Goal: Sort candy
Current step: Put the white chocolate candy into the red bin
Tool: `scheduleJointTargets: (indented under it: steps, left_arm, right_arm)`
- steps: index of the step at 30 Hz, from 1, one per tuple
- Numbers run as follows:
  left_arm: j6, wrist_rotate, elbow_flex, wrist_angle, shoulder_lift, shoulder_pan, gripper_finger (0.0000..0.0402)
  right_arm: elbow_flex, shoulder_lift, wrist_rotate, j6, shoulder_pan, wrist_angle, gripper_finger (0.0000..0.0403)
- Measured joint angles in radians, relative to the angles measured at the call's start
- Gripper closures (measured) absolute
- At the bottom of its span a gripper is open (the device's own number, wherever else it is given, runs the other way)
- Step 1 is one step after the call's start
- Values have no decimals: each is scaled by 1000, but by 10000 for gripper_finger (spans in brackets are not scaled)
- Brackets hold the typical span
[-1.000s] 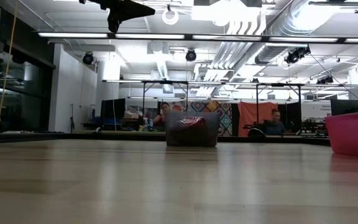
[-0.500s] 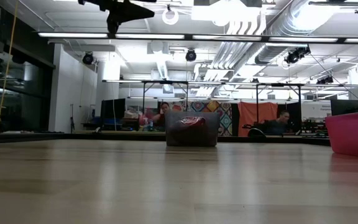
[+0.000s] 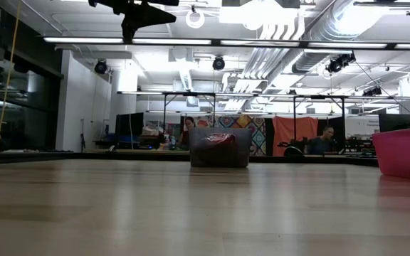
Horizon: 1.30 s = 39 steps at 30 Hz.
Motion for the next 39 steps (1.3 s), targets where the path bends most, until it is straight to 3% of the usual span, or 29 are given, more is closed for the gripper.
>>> scheduleJointTargets:
  steps: [7,10,15,19,29,35,39]
  left_arm:
    - [0,0,0,0,0,0,237]
    - [0,0,0,1,0,0,237]
    - [1,0,0,1,0,0,237]
    - [1,0,0,4,0,0,237]
    - [71,0,0,62,0,0,237]
    - [63,0,0,62,0,0,237]
    - [54,0,0,62,0,0,237]
  right_arm:
    - [4,36,22,61,6,-4,212]
    - [2,33,24,52,5,-9,252]
    - [0,-3,9,49,-9,-51,373]
    - [-9,-62,51,45,-23,-142,379]
    - [-4,-369,292,83,-91,-471,401]
    - [-80,-630,542,402,-122,-607,402]
    - [-211,-821,564,607,-102,-636,402]
